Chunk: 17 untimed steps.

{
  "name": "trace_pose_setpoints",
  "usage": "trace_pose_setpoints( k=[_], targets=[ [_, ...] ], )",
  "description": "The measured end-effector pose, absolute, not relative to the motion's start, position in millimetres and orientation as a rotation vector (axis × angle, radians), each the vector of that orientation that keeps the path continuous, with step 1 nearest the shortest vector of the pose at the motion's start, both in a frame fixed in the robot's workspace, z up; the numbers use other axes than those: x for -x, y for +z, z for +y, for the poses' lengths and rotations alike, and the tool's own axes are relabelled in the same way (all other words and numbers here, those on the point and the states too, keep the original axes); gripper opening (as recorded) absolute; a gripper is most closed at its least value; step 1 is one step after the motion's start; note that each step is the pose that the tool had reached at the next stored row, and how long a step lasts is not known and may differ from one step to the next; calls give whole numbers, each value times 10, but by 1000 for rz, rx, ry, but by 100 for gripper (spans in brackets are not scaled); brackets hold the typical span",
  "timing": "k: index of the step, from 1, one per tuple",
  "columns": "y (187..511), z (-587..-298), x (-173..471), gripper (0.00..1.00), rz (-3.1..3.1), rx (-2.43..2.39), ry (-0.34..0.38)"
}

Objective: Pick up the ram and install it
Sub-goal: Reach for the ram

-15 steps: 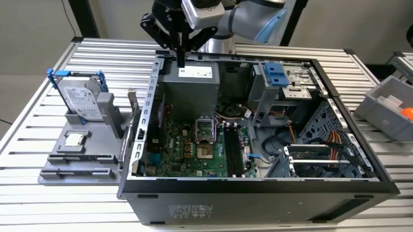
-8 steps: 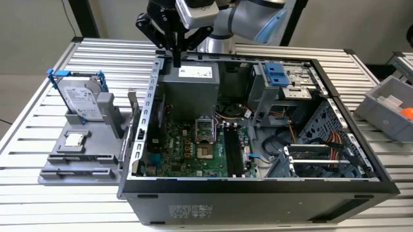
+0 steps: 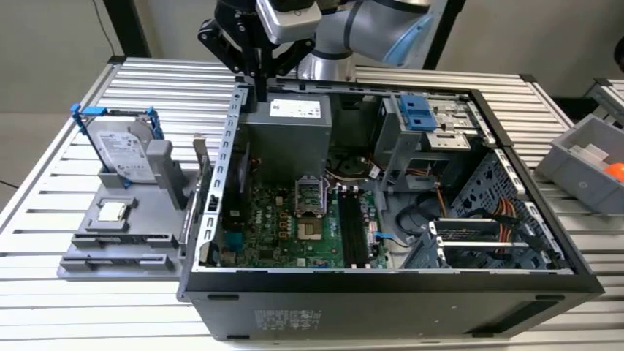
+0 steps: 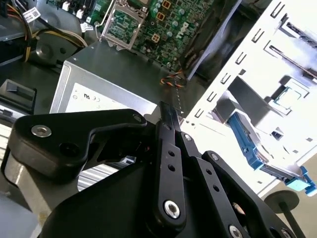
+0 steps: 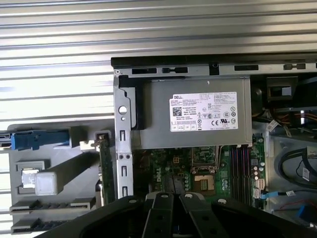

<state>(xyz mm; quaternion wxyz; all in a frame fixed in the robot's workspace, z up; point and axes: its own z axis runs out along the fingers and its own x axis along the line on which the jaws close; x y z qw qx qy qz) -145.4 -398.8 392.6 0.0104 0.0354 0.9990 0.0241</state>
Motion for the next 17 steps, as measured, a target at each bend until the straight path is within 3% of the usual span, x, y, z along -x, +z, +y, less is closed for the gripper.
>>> trace_pose_setpoints(
  k=[17],
  targets=[
    [3926,-3988,1594,0,3118,-109,75]
  ],
)
